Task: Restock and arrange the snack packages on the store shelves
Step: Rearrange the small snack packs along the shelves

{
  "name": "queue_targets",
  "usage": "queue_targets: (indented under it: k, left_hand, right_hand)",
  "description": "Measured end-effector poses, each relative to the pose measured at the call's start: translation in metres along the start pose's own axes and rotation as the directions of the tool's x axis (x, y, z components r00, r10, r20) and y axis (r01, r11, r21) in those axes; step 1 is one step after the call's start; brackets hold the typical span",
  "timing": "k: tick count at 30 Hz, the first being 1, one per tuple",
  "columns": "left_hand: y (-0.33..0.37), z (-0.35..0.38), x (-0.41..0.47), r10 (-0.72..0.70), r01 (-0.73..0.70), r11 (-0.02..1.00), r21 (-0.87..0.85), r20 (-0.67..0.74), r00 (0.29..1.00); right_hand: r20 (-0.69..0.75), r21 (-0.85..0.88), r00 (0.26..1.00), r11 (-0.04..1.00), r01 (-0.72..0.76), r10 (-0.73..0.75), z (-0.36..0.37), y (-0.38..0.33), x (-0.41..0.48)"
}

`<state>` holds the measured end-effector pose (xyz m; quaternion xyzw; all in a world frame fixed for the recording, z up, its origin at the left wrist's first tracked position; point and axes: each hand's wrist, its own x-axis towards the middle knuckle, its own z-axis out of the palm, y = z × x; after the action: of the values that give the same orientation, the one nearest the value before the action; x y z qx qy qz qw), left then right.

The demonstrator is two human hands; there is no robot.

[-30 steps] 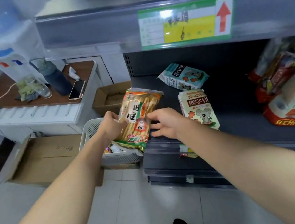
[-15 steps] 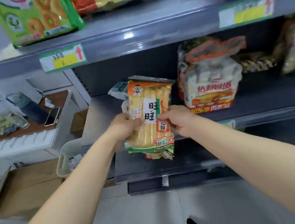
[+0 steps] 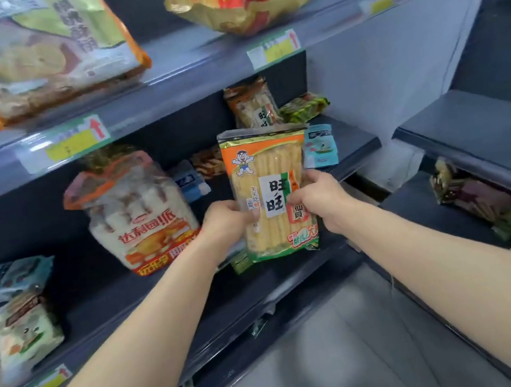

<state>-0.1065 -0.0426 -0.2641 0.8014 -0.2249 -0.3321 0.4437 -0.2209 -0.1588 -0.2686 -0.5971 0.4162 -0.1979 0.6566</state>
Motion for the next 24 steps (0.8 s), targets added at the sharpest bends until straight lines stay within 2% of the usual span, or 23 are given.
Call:
queue_targets:
  k: [5, 10, 14, 17, 20, 24]
  left_hand:
    - [0.038, 0.04, 0.048, 0.034, -0.032, 0.998, -0.051, 0.032, 0.999]
    - [0.053, 0.053, 0.114, 0.068, -0.071, 0.993, -0.099, -0.026, 0.997]
    - [0.059, 0.048, 0.17, 0.058, -0.074, 0.988, -0.138, -0.12, 0.991]
    - [0.061, 0.043, 0.207, 0.023, -0.04, 0.995, -0.092, -0.179, 0.984]
    - [0.056, 0.045, 0.236, 0.003, -0.011, 0.998, -0.054, -0.157, 0.988]
    - [0.053, 0.06, 0.259, -0.071, 0.066, 0.997, -0.047, -0.112, 0.991]
  right_hand:
    - [-0.082, 0.021, 0.995, 0.998, 0.057, -0.055, -0.041, -0.012, 0.046]
    - [-0.08, -0.039, 0.993, 0.995, 0.09, -0.093, -0.053, -0.03, 0.111]
    - [-0.017, -0.088, 0.993, 0.99, 0.112, -0.114, -0.043, -0.044, 0.169]
    - [0.061, -0.123, 0.992, 0.985, 0.119, -0.112, -0.034, -0.051, 0.206]
    - [0.129, -0.172, 0.987, 0.978, 0.118, -0.096, -0.031, -0.05, 0.236]
    - [0.136, -0.249, 0.988, 0.963, 0.102, -0.07, -0.038, -0.046, 0.266]
